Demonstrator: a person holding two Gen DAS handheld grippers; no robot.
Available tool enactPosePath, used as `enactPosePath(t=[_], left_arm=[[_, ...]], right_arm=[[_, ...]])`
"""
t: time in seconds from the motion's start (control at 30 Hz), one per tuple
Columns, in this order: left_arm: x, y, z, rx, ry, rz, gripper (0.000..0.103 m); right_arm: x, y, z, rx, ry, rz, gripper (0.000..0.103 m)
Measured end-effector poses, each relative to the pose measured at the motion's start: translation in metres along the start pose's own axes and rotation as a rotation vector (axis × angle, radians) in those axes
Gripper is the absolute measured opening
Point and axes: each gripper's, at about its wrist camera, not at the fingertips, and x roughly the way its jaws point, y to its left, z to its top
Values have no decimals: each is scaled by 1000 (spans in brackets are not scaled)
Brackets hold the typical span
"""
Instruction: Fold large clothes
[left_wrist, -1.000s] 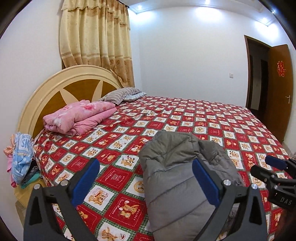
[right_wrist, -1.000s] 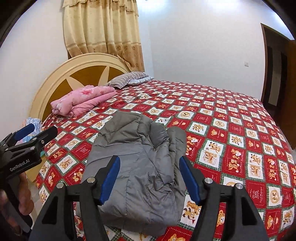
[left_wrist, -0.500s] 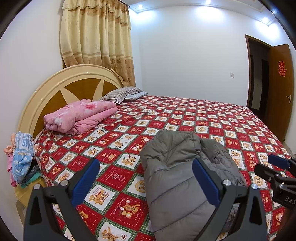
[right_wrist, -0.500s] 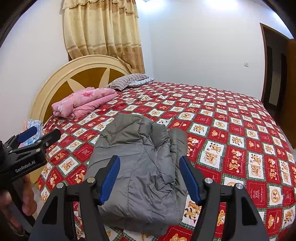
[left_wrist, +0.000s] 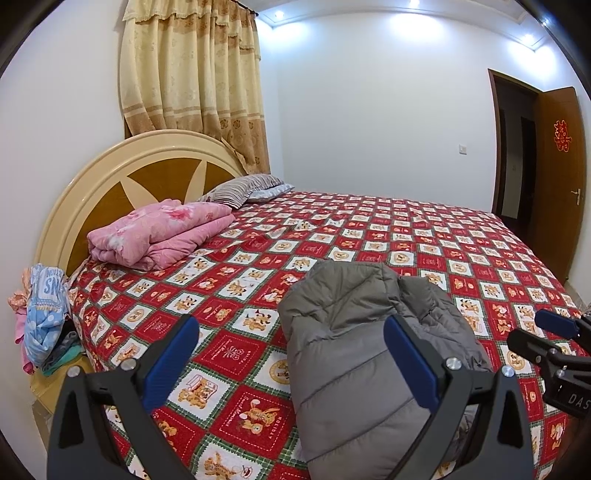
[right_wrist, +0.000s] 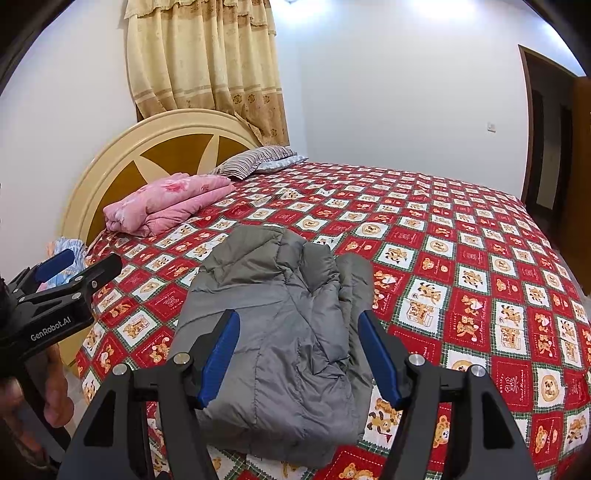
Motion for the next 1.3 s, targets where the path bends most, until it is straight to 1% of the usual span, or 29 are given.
enactPosePath(t=[0.7,0.93,1.07,1.3], left_arm=[[-1,2,-1,10,2,-1,103],[-1,1,-1,20,6,12,103],[1,0,-1,33,13,6,103],[3,3,1,24,13,12,103]], right_arm=[[-1,0,-3,6,5,-2,67],[-1,-2,-3,9,0,-3,67],[-3,-3,-1,7,-10,-4,67],[-5,-1,2,0,-15,-4,67]])
